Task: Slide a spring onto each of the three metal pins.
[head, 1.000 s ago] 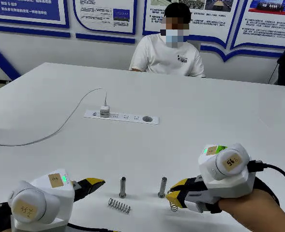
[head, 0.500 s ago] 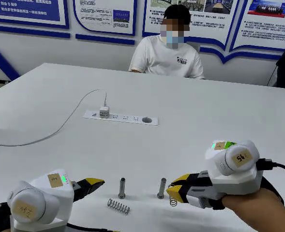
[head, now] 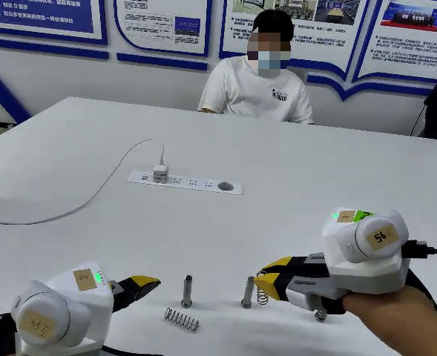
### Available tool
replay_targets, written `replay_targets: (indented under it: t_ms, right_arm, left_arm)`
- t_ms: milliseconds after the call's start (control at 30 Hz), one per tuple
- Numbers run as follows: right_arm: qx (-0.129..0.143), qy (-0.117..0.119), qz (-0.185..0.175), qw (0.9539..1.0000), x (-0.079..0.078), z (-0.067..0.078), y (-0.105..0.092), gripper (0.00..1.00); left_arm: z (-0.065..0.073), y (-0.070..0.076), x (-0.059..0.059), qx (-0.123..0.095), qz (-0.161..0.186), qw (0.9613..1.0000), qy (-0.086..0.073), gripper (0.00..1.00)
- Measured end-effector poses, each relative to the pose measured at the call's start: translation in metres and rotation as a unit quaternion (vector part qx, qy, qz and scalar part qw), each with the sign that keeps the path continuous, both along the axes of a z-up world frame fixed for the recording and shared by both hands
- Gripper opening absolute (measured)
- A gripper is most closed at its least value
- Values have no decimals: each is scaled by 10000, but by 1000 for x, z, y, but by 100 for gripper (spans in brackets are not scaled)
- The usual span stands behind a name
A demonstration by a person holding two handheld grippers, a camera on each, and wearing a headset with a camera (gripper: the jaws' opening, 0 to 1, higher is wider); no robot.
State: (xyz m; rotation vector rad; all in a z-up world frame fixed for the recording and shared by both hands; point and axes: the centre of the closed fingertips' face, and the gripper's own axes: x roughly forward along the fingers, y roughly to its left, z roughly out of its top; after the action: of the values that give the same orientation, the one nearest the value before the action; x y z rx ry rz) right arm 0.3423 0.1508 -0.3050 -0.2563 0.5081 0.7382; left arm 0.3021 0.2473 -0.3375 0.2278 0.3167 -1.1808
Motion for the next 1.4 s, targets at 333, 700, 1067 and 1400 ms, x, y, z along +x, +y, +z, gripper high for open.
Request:
replay_targets:
  t_ms: [333, 700, 1067, 1400]
  right_arm:
    - [199, -174, -67, 9996, 13, 13, 4, 12]
    - [357, -194, -191, 9990, 24, 14, 3, 12]
    - [375, -188, -223, 9989, 28, 8, 3, 12]
    - [388, -169, -260, 9988, 30, 5, 1, 12]
  left_arm:
    - [-2, 1, 0, 11, 15, 10000, 12, 86]
    - [-3, 3, 0, 16, 55, 10000, 28, 86]
    - [-6, 4, 0, 36, 90, 9999, 67, 86]
    - [-8, 4, 0, 51, 82, 9999, 93, 86]
